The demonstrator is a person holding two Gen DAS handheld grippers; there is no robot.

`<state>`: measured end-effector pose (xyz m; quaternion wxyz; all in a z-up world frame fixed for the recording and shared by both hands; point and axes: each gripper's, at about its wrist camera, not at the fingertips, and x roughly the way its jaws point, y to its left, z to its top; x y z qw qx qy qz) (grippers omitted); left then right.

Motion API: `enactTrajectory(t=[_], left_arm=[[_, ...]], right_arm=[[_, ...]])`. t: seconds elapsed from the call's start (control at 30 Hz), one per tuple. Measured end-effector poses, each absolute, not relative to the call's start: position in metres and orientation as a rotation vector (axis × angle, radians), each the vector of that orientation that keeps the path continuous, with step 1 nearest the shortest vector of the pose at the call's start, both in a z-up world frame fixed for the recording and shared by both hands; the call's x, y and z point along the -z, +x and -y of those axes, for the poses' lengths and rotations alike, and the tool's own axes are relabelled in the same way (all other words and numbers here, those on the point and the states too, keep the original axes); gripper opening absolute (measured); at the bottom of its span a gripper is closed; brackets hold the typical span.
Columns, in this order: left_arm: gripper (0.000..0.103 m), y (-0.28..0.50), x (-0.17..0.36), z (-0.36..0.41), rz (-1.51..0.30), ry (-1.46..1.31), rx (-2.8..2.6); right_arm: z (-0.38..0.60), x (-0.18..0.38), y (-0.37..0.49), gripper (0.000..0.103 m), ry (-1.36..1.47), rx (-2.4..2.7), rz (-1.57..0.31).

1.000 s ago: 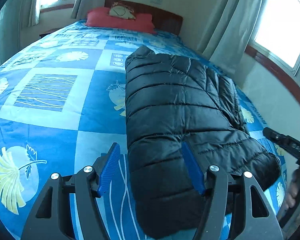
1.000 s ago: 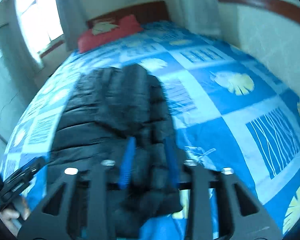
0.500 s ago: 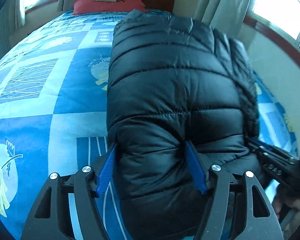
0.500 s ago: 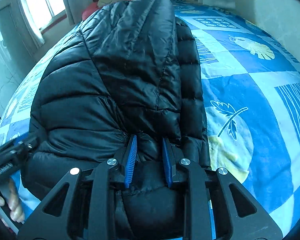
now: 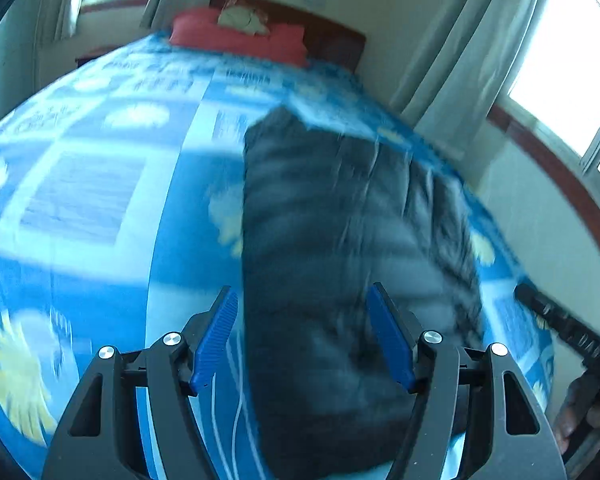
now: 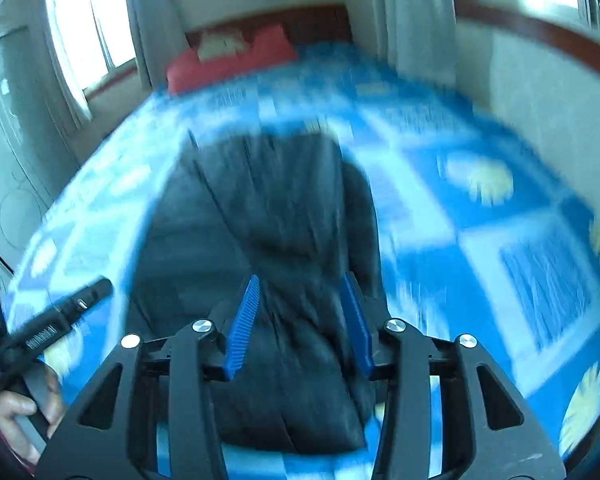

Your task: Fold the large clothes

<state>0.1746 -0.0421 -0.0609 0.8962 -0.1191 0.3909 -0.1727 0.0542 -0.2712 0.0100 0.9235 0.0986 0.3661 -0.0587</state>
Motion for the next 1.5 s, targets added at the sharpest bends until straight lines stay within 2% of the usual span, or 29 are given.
enactTrajectory(t=[0.17,0.33,0.37,0.77,1.5], left_arm=[[0.067,0.214,0.036,0.06,-0.755,-0.262,0.32],[0.067,0.245,0.069,0.083,-0.836,-0.23,0.301],[0.067,0.25,0.079,0.089,-0.864,-0.221,0.304],[0.081,0.267,0.115,0.121,-0.828,-0.134,0.286],[0.083,0.274,0.137,0.13,-0.823,-0.108,0.277]], right_arm=[[0.269,-0.019,0.128,0.042,0.179,0.094,-0.728],[0.285,0.048,0.173,0.038,0.097,0.15,-0.821],[0.289,0.058,0.176,0.036,0.094,0.158,-0.829],[0.319,0.114,0.191,0.036,0.161,0.118,-0.814],[0.318,0.13,0.192,0.036,0.154,0.143,-0.784]])
